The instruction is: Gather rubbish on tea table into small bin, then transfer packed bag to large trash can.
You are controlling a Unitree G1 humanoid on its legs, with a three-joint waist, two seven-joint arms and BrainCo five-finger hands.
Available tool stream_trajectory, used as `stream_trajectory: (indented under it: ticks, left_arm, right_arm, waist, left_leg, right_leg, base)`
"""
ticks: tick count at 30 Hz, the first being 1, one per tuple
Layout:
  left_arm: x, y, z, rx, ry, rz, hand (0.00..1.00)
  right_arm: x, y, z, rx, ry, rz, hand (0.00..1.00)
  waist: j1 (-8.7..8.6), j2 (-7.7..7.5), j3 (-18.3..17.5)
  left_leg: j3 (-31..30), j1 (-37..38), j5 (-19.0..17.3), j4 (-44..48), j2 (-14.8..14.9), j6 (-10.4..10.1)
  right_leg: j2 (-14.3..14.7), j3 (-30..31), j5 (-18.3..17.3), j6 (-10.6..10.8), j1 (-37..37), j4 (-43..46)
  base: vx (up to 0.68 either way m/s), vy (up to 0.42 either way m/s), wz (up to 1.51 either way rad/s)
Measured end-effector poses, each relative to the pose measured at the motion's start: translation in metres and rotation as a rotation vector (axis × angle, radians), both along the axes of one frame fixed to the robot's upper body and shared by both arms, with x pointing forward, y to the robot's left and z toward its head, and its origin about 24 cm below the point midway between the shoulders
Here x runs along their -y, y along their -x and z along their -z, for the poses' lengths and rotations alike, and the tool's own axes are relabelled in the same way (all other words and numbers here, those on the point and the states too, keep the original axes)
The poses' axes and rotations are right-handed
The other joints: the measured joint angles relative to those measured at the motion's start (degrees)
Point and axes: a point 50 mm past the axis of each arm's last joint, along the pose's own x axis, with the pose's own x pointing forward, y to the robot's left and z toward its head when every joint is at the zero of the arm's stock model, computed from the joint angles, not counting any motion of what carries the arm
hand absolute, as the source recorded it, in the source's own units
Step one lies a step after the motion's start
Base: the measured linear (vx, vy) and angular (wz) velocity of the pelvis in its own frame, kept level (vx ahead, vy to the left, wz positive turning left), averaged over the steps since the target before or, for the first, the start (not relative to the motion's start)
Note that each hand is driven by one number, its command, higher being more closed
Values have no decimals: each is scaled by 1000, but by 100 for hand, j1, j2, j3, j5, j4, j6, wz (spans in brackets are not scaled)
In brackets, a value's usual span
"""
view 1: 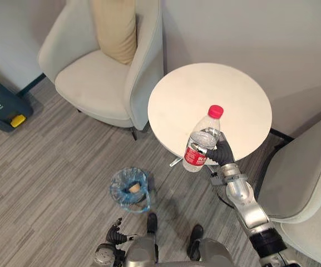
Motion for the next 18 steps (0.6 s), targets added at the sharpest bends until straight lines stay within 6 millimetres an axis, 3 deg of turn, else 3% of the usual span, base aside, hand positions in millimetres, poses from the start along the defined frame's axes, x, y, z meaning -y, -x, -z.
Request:
stream_trajectory:
  ticks: [5,8,18]
  left_arm:
    - [1,3,1,-11,-1,5,0]
    - [-1,10,4,-37,-4,-1,0]
    - [-1,14,6,-54,-8,1,0]
  right_arm:
    - [-5,12,5,-11,12,-22,100]
    - [-9,15,8,-23,34,-51,100]
    - [-17,25,8,-8,80,-83,100]
  waist:
    - [-38,-17,-175]
    - [-149,-39,-315]
    - [-160,-63,-359]
  left_leg:
    - [42,143,0,-38,12,0]
    - [97,214,-2,-87,20,0]
    - [438,452,-66,-87,32,22]
  right_leg:
    - [19,72,3,7,101,-16]
    - [43,136,20,44,149,-102]
    - [84,481,91,41,202,-67]
  base:
    - [-3,-2,-4]
    - [-1,2,-7]
    - [9,1,-18]
